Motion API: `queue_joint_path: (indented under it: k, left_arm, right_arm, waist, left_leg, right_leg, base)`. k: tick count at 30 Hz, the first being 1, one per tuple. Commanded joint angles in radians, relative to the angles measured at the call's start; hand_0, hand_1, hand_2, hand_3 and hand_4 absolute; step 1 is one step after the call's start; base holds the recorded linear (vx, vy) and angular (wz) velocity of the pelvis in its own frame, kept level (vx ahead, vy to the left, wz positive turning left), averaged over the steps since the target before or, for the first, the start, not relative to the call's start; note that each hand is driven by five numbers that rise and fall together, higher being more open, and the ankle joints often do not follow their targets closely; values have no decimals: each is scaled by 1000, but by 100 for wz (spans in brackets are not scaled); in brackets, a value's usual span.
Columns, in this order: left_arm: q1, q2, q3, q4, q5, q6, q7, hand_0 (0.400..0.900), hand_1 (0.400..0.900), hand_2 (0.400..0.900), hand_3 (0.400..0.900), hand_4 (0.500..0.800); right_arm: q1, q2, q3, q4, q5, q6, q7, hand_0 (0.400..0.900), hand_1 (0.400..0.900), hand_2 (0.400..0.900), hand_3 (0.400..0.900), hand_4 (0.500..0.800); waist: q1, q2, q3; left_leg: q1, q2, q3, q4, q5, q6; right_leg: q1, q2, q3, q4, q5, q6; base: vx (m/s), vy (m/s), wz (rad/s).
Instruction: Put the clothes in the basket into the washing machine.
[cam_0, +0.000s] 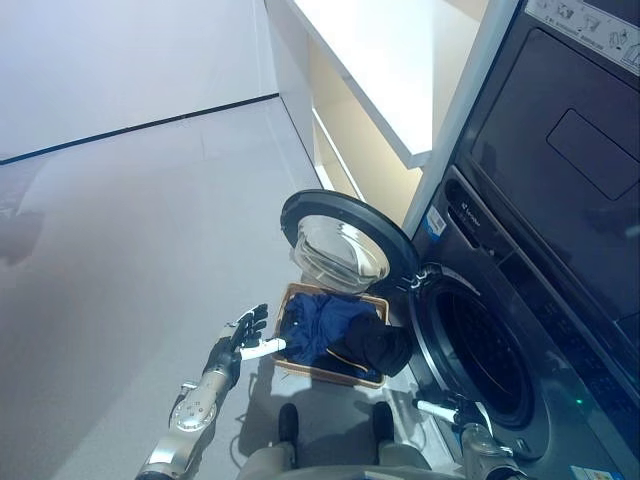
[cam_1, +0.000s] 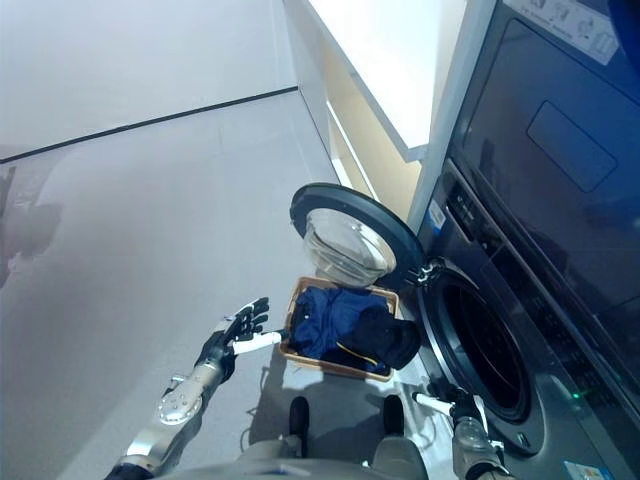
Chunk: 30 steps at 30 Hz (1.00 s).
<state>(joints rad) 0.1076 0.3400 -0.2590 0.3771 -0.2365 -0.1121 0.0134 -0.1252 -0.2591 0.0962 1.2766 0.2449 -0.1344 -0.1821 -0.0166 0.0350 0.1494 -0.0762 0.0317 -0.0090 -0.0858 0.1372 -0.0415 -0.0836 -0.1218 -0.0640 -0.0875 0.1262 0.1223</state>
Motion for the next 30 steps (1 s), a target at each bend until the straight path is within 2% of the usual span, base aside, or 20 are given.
queue_joint_path:
  k: [1,12,14,17,19,22,25,30]
  left_arm:
    - [-40,18,51,-46,-2,-60,1,900,900,900,900,800]
    - [-38,18,54,-49,-1,-61,2,900,900,900,900,800]
    - [-36,22,55,-57,-1,-63,4,900,900,900,900,800]
    - [-46,25,45,-56,1,-76,13,900,900,900,900,800]
    - [-49,33,37,-66,-6,-85,20,900,900,900,900,800]
    - [-57,50,6,-116,-35,-99,10,900,900,900,900,800]
    - [-47,85,-16,-210,-70,-104,3,900,900,900,900,800]
    - [-72,133,-51,-270,-108,-117,8,900,900,900,900,800]
  right_arm:
    - [-33,-2,29,20,-4,-29,-6,900,900,900,900,800]
    - [-36,-7,62,-14,-51,-30,-11,900,900,900,900,800]
    - [-49,-18,107,-46,-135,-25,-25,900,900,900,900,800]
    - [-101,-66,273,-115,-463,11,-72,900,900,900,900,800]
    - [-134,-105,350,-182,-616,21,-78,900,900,900,900,800]
    - [-237,-136,436,-135,-753,35,-102,900,900,900,900,800]
    - [-323,-142,488,-76,-854,61,-135,900,900,900,900,800]
    - [-437,-180,571,0,-1062,136,-197,900,900,900,900,800]
  waist:
    - [24,-50,-11]
    - [25,-52,-4]
    - [26,-52,4]
    - [34,-48,35]
    - [38,-43,55]
    - [55,-32,79]
    - [86,-19,106]
    - [121,17,186]
  left_leg:
    - [-20,-13,-5,86,-146,12]
    - [-29,-14,-8,89,-145,13]
    - [-39,-15,-11,94,-143,13]
    - [-78,-20,-18,107,-138,15]
    - [-107,-23,-22,114,-132,17]
    - [-160,-27,-30,121,-118,18]
    - [-209,-32,-43,134,-110,20]
    - [-337,-63,-50,222,-113,22]
  right_leg:
    - [-59,-9,14,105,-49,5]
    - [-67,-9,15,108,-49,4]
    - [-76,-9,14,111,-48,5]
    - [-109,-13,16,118,-40,5]
    - [-136,-18,13,122,-32,6]
    - [-180,-27,5,125,-20,7]
    - [-225,-33,1,136,-13,9]
    - [-339,-40,5,191,-9,3]
  base:
    - [0,0,0]
    - [0,0,0]
    - [-25,5,1]
    - [-119,10,5]
    - [-139,13,9]
    - [-116,13,14]
    - [-103,20,12]
    - [-155,54,10]
